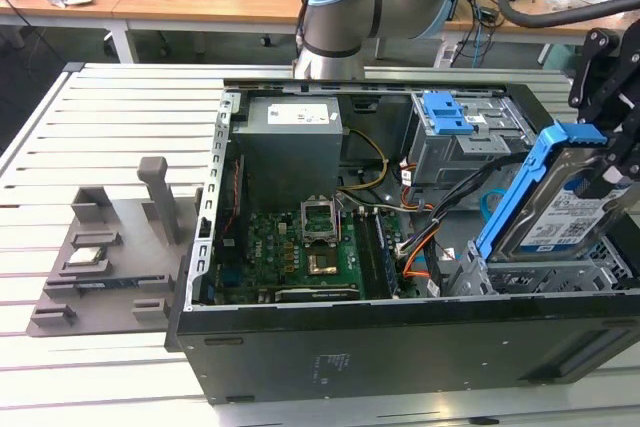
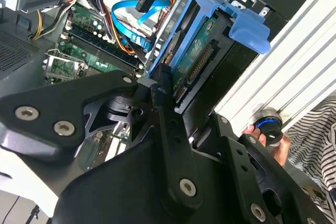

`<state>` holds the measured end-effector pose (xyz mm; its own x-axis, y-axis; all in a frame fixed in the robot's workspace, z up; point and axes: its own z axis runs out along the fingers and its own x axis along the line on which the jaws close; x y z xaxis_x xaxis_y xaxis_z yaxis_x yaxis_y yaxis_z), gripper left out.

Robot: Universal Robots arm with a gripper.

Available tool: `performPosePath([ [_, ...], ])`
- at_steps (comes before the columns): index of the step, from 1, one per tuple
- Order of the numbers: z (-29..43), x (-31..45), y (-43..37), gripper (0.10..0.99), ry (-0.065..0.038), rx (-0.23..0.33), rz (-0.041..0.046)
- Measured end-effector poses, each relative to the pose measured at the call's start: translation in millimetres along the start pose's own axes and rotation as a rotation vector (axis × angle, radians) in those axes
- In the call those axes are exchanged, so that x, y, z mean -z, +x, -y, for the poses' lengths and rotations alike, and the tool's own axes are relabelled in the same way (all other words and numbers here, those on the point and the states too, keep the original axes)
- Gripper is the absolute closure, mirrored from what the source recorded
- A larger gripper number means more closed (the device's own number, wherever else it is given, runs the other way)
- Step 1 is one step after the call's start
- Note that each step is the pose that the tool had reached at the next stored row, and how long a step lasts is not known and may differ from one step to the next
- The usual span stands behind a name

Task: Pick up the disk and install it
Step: 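Insert the disk into the insertion slot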

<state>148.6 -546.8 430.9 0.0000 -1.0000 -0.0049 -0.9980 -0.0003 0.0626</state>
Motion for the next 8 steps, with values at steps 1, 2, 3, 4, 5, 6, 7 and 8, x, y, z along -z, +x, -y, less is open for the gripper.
performPosePath([
  [1,0.3,-4.3,0.0,0.729,0.0,-0.001,0.0002],
  [2,0.5,-7.7,0.0,0.729,0.0,-0.001,0.0001],
  [3,0.6,-10.4,0.0,0.729,0.0,-0.001,0.0],
  [4,0.8,-12.3,0.1,0.729,0.0,-0.001,0.0001],
  [5,0.8,-13.5,0.1,0.729,0.0,-0.001,0.0001],
  [6,1.0,-15.4,0.1,0.729,0.0,-0.001,0.0001],
  [7,1.0,-16.3,0.0,0.729,0.0,-0.001,0.0001],
  [8,1.1,-17.2,0.1,0.729,0.0,-0.001,0.0001],
])
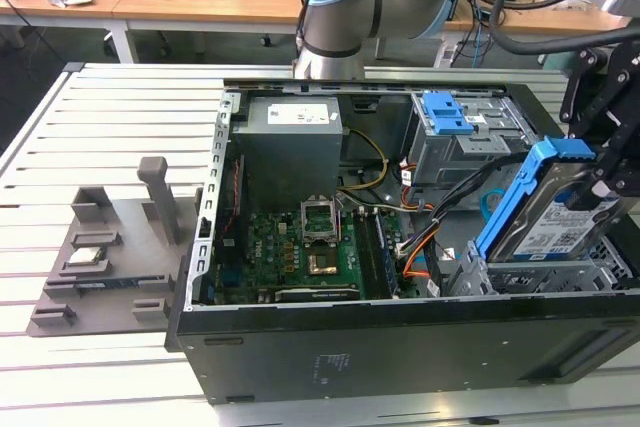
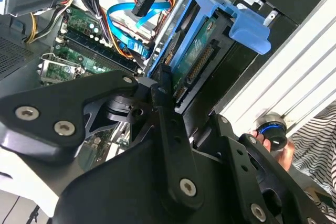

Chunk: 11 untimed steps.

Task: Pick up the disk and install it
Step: 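Insert the disk into the insertion slot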

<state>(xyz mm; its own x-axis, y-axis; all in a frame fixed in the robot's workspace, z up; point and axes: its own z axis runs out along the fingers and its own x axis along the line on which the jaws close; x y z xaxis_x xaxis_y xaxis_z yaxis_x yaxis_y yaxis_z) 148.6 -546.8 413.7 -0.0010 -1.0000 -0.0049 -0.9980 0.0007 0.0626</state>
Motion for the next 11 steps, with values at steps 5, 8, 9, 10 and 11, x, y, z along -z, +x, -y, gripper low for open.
performPosePath([
  [5,0.9,-15.0,0.1,0.729,0.0,0.0,0.0002],
  [8,1.2,-18.5,0.1,0.729,0.0,0.0,0.0],
  [9,1.2,-19.5,0.1,0.729,0.0,0.0,0.0],
  [10,1.3,-21.3,0.1,0.729,0.0,0.0,0.0],
  [11,1.5,-23.3,0.1,0.729,0.0,0.0,0.0],
])
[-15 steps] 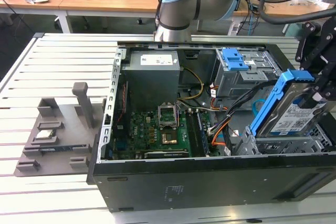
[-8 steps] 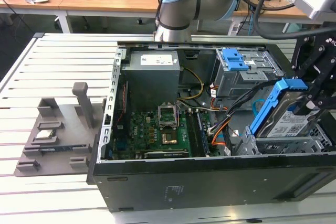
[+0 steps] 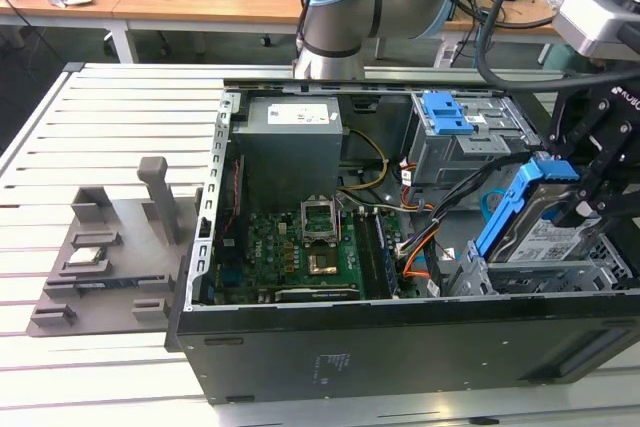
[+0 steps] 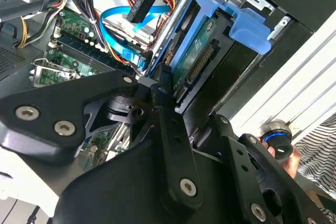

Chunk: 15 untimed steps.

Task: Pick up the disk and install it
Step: 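Insert the disk into the insertion slot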

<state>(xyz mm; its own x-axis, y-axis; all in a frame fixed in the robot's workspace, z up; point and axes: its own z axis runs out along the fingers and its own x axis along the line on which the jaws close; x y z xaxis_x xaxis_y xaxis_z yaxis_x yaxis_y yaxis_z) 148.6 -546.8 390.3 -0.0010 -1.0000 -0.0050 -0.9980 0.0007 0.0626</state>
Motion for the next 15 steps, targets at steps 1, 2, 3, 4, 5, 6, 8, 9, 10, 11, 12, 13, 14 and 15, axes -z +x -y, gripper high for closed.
performPosePath([
  [1,0.1,-1.9,0.0,0.729,0.0,0.0,0.0],
  [2,0.2,-2.8,0.0,0.729,0.0,0.0,-0.0002],
  [3,0.2,-3.8,0.0,0.729,0.0,0.0,-0.0002],
  [4,0.3,-4.3,0.0,0.729,0.0,0.0,-0.0002],
  [5,0.3,-4.5,0.1,0.729,0.0,0.0,-0.0001],
  [6,0.3,-4.7,0.0,0.729,0.0,0.0,-0.0001],
  [8,0.3,-5.1,0.0,0.655,0.0,0.0,-0.0001],
  [9,0.3,-5.2,0.0,0.733,0.0,0.0,-0.0001],
  [10,0.3,-5.3,0.0,0.796,0.0,0.0,0.0],
  [11,0.3,-5.4,0.0,0.855,0.0,0.0,0.0],
  [12,0.3,-5.5,0.0,0.918,0.0,0.0,0.0],
  [13,0.3,-5.6,0.0,0.98,0.0,0.0,-0.0001],
  [14,0.4,-5.6,0.0,0.98,0.0,0.0,-0.0001],
  [15,0.4,-5.7,0.0,0.98,0.0,0.0,0.0],
])
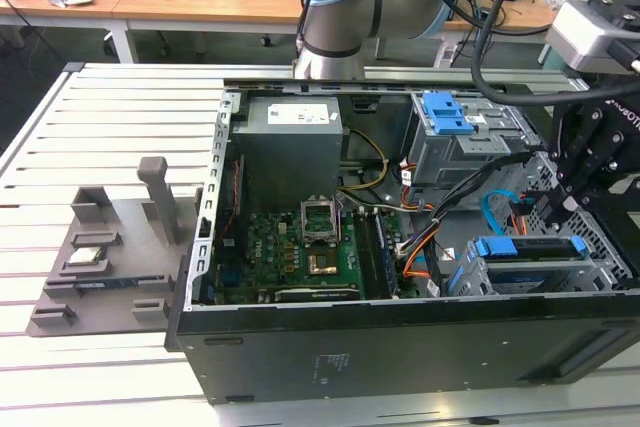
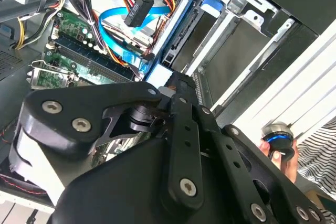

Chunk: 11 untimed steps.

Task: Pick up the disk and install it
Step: 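Insert the disk into the insertion slot, then insert the first disk wire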

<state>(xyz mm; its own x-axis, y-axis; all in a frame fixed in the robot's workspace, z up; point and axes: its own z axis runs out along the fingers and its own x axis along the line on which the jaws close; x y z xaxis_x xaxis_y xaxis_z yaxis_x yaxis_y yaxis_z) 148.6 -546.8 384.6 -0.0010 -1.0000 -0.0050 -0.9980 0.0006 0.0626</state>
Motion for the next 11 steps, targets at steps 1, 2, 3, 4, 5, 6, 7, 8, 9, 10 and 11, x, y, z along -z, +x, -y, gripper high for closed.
performPosePath([
  [1,0.0,-0.1,0.0,0.98,0.0,0.0,0.0],
  [2,0.0,-0.2,0.0,0.98,0.0,0.0,0.0],
  [3,0.0,-0.3,0.0,0.98,0.0,0.0,0.0],
  [4,0.0,-0.4,0.0,0.98,0.0,0.0,0.0],
  [5,0.0,-0.5,0.0,0.98,0.0,0.0,0.0],
  [6,0.4,-0.6,0.0,0.98,0.0,0.0,0.0001],
  [7,2.0,-0.4,-0.1,0.98,0.0,0.0,0.0001],
  [8,3.7,-0.4,-0.3,0.98,0.0,0.0,0.0001],
  [9,5.4,-0.2,-0.6,0.98,0.0,0.0,0.0001],
  [10,9.4,0.1,-1.4,0.98,0.0,0.0,0.0],
  [11,12.6,0.2,-1.8,0.98,0.0,0.0,0.0],
])
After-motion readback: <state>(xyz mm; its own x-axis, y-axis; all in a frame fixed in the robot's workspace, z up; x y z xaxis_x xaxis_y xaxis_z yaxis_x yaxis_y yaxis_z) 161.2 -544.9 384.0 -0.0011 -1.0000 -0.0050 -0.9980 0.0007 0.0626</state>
